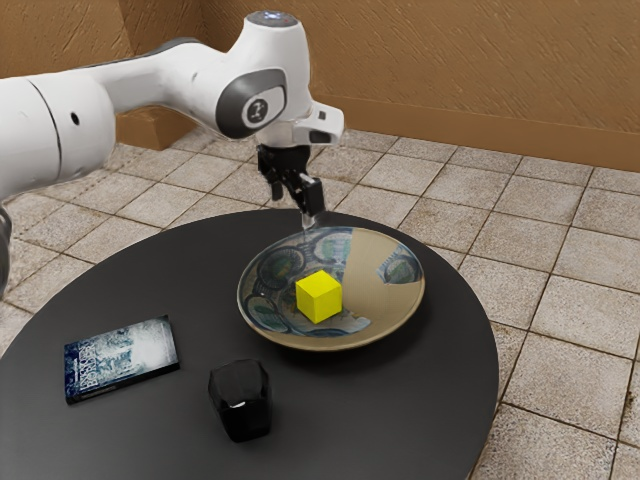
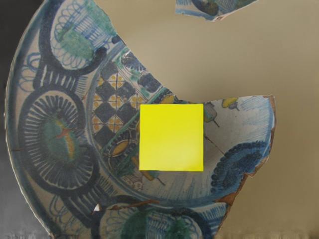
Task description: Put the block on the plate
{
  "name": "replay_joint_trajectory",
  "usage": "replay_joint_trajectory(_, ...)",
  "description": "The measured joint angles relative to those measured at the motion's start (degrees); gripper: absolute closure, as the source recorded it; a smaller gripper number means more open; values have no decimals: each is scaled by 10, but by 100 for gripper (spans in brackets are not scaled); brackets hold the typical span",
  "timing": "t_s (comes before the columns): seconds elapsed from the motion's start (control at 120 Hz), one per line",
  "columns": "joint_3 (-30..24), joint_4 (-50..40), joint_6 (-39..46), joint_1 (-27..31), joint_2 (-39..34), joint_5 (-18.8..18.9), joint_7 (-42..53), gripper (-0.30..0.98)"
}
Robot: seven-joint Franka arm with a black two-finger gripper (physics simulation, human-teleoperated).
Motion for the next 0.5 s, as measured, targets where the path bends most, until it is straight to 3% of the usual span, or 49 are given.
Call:
replay_joint_trajectory(0.208, 45, 3, -67, 6, -53, -12, -1, 0)
replay_joint_trajectory(0.5, 84, 31, -173, 79, -116, -12, -29, 0)
